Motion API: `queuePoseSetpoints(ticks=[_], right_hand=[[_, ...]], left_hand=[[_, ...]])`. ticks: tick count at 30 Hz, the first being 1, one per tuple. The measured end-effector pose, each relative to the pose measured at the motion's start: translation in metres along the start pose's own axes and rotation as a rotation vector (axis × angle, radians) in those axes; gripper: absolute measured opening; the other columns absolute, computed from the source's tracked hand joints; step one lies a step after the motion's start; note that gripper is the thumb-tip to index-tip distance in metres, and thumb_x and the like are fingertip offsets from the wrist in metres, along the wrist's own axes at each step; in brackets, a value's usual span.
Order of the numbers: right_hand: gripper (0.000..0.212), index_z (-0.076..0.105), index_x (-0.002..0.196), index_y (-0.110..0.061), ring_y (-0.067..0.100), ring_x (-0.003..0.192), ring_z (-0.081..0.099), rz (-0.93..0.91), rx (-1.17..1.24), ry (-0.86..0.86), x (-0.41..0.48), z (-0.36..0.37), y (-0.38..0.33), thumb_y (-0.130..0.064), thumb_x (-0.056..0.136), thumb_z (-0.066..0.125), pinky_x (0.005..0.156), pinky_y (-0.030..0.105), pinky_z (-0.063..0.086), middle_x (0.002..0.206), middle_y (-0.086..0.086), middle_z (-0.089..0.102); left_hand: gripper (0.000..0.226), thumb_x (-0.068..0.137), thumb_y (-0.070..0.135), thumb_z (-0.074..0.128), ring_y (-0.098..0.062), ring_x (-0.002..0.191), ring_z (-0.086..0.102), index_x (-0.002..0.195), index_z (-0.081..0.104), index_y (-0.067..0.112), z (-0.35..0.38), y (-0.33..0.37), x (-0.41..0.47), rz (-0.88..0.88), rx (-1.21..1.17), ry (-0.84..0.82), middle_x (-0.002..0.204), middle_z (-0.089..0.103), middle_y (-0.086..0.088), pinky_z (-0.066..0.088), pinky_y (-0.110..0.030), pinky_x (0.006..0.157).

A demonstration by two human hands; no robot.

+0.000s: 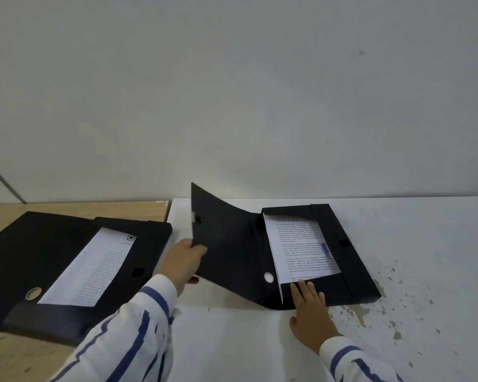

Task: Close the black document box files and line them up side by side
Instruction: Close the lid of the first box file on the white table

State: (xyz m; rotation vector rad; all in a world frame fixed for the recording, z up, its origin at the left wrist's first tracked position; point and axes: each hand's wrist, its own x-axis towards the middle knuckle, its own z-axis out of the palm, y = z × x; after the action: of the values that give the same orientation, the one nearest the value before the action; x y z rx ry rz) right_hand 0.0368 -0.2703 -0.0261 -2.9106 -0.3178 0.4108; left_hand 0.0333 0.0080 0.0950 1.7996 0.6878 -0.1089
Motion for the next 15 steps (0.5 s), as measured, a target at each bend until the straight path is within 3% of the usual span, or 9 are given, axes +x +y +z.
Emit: queuePoseSetpoints(ticks=[4, 6, 10, 15], right_hand=[[0.062, 0.022, 0.147, -0.017, 0.025, 0.147, 0.004, 0.002, 0.116, 0.043, -0.001, -0.005, 0.001, -0.020, 0.092, 0.049, 0.119, 0.042, 0.002, 0.159, 0.003, 0.013], [0.053, 0.034, 0.143, -0.016, 0.025, 0.145, 0.015, 0.021, 0.243, 0.075, -0.001, -0.011, 0.004, -0.020, 0.092, 0.050, 0.119, 0.038, 0.011, 0.155, 0.003, 0.024], [0.037, 0.052, 0.130, -0.013, 0.021, 0.126, 0.047, 0.082, 0.514, 0.138, 0.000, -0.031, 0.020, -0.021, 0.094, 0.051, 0.106, 0.026, 0.034, 0.139, 0.006, 0.049], [0.030, 0.062, 0.118, -0.018, 0.021, 0.112, 0.054, 0.218, 0.790, 0.163, 0.014, -0.067, 0.066, -0.033, 0.094, 0.050, 0.093, 0.027, 0.036, 0.118, 0.002, 0.061]], left_hand=[[0.029, 0.089, 0.056, 0.045, -0.020, 0.097, 0.060, 0.096, 0.053, 0.030, 0.037, 0.031, -0.031, 0.241, -0.107, -0.196, 0.104, 0.062, 0.002, 0.051, -0.036, 0.082], [0.033, 0.089, 0.059, 0.041, -0.017, 0.104, 0.056, 0.104, 0.052, 0.032, 0.062, 0.036, -0.040, 0.317, -0.095, -0.261, 0.107, 0.059, 0.007, 0.047, -0.036, 0.091], [0.031, 0.092, 0.047, 0.047, -0.014, 0.113, 0.054, 0.118, 0.048, 0.031, 0.112, 0.032, -0.043, 0.385, -0.018, -0.354, 0.115, 0.058, 0.009, 0.039, -0.017, 0.084], [0.065, 0.087, 0.055, 0.049, -0.020, 0.127, 0.048, 0.142, 0.036, 0.022, 0.161, 0.018, -0.028, 0.377, 0.267, -0.350, 0.142, 0.047, 0.000, 0.040, -0.034, 0.106]])
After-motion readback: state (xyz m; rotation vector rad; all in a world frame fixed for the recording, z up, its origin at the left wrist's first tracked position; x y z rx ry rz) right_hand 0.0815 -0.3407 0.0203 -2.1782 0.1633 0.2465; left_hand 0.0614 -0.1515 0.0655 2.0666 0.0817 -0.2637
